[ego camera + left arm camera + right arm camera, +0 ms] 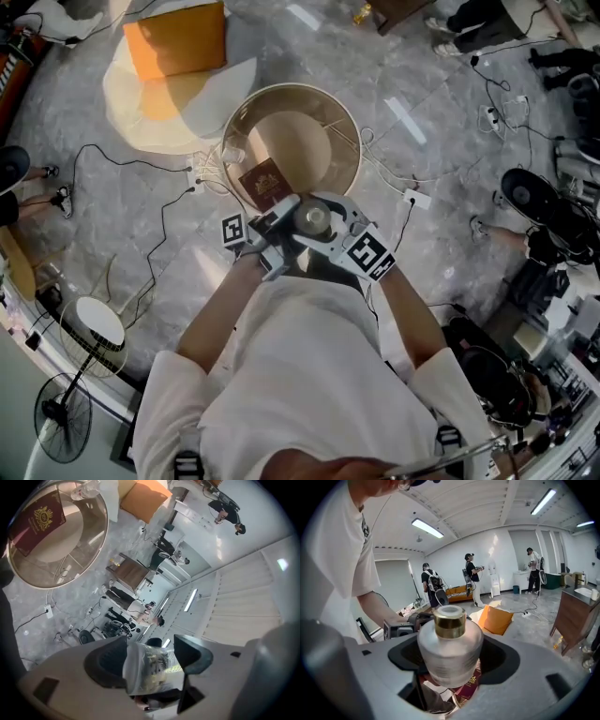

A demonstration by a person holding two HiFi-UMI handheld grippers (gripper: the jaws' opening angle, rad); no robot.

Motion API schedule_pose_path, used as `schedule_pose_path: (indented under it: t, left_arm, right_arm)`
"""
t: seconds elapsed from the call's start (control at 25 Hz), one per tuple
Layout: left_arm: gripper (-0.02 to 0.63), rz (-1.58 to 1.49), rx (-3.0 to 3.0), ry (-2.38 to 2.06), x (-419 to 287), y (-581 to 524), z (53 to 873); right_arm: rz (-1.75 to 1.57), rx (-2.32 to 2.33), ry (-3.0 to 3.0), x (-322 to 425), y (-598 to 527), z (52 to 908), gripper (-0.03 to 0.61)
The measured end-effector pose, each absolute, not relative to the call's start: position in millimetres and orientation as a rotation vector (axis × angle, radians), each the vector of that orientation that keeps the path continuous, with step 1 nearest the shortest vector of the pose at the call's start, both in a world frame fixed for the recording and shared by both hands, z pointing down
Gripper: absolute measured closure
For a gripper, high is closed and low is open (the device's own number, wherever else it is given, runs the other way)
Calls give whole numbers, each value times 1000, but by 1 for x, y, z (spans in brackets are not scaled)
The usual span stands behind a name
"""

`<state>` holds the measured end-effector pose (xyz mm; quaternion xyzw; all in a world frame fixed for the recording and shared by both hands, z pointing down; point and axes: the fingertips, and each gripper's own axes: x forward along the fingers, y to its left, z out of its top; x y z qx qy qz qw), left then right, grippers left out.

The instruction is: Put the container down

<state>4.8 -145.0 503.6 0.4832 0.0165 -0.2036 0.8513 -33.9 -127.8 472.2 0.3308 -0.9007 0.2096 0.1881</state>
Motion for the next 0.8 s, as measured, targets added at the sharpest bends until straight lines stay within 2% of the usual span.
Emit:
schedule_pose_path:
  t: [0.8]
  left_arm:
    - [318,-518,947,-136,35,-206,605]
  right_arm:
    - [754,852,-2499,22,-206,577,244]
